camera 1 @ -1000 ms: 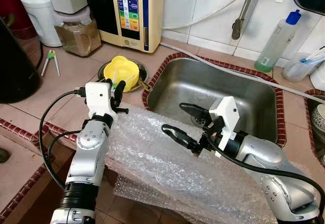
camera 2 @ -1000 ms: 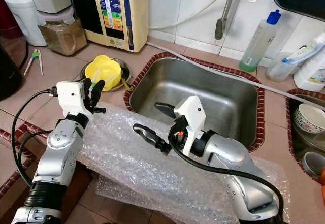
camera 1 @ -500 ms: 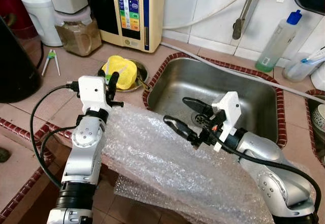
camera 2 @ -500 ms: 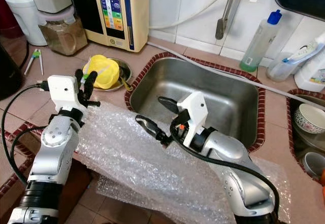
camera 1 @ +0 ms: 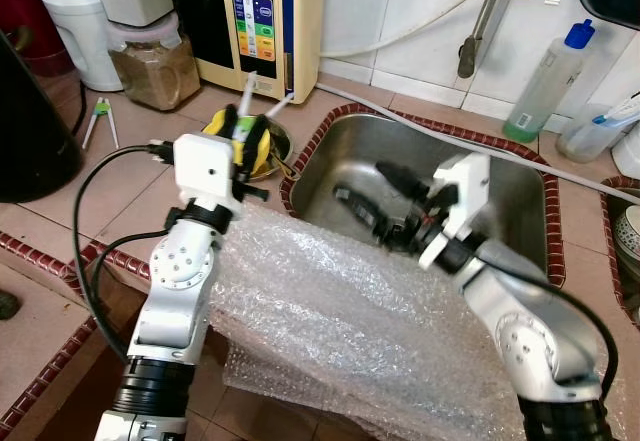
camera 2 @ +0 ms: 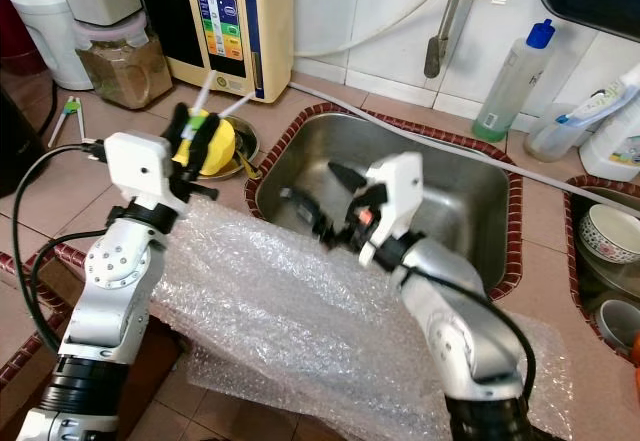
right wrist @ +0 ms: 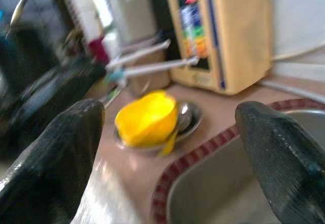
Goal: Kitchen organization
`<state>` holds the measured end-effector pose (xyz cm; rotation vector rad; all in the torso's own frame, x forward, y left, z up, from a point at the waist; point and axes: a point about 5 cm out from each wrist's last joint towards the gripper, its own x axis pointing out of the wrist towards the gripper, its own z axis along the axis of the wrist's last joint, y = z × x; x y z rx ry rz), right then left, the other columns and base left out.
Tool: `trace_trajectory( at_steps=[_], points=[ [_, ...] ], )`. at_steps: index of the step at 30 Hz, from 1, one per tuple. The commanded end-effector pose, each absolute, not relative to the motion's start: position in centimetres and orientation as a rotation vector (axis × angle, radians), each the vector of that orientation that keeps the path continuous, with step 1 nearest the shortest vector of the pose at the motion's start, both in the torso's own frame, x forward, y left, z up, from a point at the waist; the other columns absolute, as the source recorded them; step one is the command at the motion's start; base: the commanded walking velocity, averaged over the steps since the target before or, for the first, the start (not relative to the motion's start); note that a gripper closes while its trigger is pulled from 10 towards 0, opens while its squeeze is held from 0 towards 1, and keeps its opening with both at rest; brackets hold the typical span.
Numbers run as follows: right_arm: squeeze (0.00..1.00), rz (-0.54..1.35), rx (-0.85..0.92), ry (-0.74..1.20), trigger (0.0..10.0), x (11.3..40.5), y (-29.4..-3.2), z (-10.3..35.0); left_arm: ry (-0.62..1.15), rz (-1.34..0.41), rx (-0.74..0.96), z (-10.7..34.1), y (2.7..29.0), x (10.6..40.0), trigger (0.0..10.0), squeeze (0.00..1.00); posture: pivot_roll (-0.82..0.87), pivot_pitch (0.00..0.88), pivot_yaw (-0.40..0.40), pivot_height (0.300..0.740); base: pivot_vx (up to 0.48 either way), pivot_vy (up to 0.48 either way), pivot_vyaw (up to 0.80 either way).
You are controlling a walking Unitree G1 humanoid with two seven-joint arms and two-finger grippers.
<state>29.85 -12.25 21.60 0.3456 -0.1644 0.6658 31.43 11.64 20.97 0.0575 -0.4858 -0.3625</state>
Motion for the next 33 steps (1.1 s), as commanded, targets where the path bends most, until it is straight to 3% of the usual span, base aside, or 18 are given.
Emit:
trace_trajectory(
  at_steps=[1, 4, 9, 15, 24, 25, 26, 27, 33],
  points=[
    [0.0, 0.605, 0.413, -0.16, 10.0, 30.3, -13.1, 21.6, -0.512, -0.418, 0.037, 21.7, 11.0, 31.1, 0.0, 0.0, 0.0, 0.087, -0.036, 0.74, 0.0, 0.0, 0.0],
    [0.0, 0.503, 0.584, -0.164, 10.0, 31.1, -13.7, 21.5, -0.514, -0.534, -0.081, 22.3, 9.4, 30.5, 0.0, 0.0, 0.0, 0.086, -0.033, 0.74, 0.0, 0.0, 0.0],
    [0.0, 0.485, 0.606, -0.153, 10.0, 31.4, -13.5, 21.2, -0.497, -0.594, -0.13, 22.4, 8.6, 30.2, 0.0, 0.0, 0.0, 0.084, -0.033, 0.74, 0.0, 0.0, 0.0],
    [0.0, 0.466, 0.872, -0.148, 10.0, 32.4, -12.5, 21.8, -0.46, -0.695, -0.168, 21.9, 7.3, 29.6, 0.0, 0.0, 0.0, 0.08, -0.033, 0.74, 0.0, 0.0, 0.0],
    [0.0, 0.487, 0.983, -0.11, 10.0, 33.1, -11.2, 21.6, -0.442, -0.732, -0.182, 21.5, 6.3, 29.3, 0.0, 0.0, 0.01, 0.082, -0.033, 0.74, 0.0, 0.0, 0.0],
    [0.0, 0.489, 1.0, -0.106, 9.4, 33.2, -11.0, 21.6, -0.44, -0.738, -0.183, 21.5, 6.2, 29.2, 0.0, 0.0, 0.01, 0.084, -0.033, 0.74, 0.0, 0.0, 0.0],
    [0.0, 0.491, 1.012, -0.104, 9.4, 33.3, -10.9, 21.6, -0.438, -0.742, -0.184, 21.5, 6.2, 29.2, 0.0, 0.0, 0.01, 0.084, -0.033, 0.74, 0.0, 0.0, 0.0],
    [0.0, 0.494, 1.026, -0.104, 0.0, 33.3, -10.8, 21.6, -0.437, -0.745, -0.184, 21.5, 6.1, 29.2, 0.0, 0.0, 0.01, 0.084, -0.034, 0.74, 0.0, 0.0, 0.0],
    [0.0, 0.487, 1.069, -0.109, 0.0, 33.9, -10.4, 22.0, -0.431, -0.752, -0.187, 21.3, 5.9, 29.1, 0.0, 0.0, 0.01, 0.086, -0.034, 0.74, 0.0, 0.0, 0.0]
  ],
)
